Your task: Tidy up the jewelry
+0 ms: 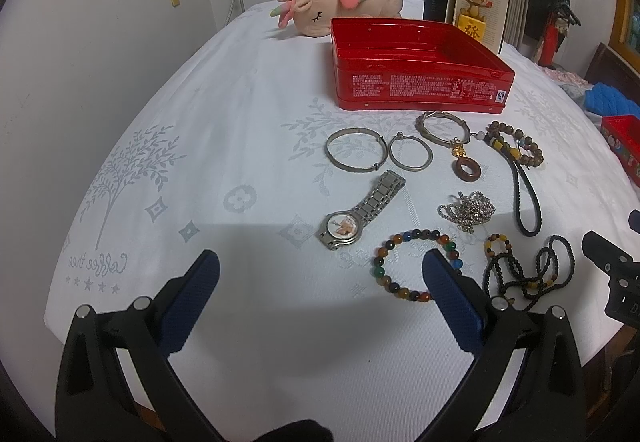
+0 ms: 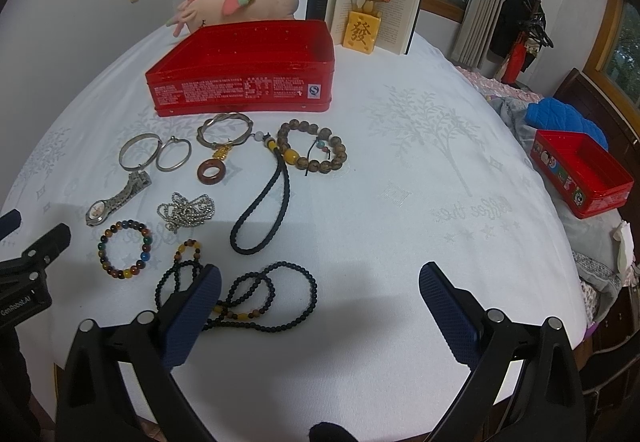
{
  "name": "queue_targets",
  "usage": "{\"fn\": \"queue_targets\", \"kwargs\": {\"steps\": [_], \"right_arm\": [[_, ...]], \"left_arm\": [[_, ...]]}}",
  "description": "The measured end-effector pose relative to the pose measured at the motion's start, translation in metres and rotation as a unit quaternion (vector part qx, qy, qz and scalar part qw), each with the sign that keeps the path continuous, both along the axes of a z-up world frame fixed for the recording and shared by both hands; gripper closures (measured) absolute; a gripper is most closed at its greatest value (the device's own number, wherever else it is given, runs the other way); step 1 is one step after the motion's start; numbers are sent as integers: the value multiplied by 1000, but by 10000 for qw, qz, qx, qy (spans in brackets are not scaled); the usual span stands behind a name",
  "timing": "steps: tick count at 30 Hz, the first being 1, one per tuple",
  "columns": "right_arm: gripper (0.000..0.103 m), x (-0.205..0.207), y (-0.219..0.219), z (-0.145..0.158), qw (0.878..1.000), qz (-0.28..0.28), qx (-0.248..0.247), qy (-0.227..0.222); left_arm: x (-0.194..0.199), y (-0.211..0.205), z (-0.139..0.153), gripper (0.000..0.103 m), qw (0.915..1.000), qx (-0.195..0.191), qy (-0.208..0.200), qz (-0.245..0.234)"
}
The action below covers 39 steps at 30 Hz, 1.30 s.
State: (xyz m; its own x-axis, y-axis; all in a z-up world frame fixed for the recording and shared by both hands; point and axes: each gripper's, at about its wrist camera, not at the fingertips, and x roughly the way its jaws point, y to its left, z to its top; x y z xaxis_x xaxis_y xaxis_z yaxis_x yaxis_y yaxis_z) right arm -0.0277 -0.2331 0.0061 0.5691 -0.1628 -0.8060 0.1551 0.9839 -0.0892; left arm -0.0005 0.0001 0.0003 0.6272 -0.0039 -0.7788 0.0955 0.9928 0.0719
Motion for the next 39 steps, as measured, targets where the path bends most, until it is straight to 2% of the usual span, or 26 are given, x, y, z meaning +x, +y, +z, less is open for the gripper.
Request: {"fn": "queue_targets", "kwargs": {"steps": [17,25,29,32,36,39], "right_arm": [[4,0,0,1,9999,105,13,-101],[4,4,-18,1,9991,158,383,-80],[4,18,-36,0,9974,166,695,73],[7,30,-51,-2,9956,171,915,140],[12,50,-70,-3,9918,218,1237,236],[12,65,-81,-8,9905,204,1311,353]], "left_arm": [[0,0,0,3,10000,-20,-5,-8],[3,10,3,3,9995,-305,-99,-15],[20,26,5,3,9986,-514,36,108],[39,36,5,3,9984,-529,136,117],[70,38,2,4,9969,-656,421,-106],[100,31,-7,4,9926,-758,862,-391]]}}
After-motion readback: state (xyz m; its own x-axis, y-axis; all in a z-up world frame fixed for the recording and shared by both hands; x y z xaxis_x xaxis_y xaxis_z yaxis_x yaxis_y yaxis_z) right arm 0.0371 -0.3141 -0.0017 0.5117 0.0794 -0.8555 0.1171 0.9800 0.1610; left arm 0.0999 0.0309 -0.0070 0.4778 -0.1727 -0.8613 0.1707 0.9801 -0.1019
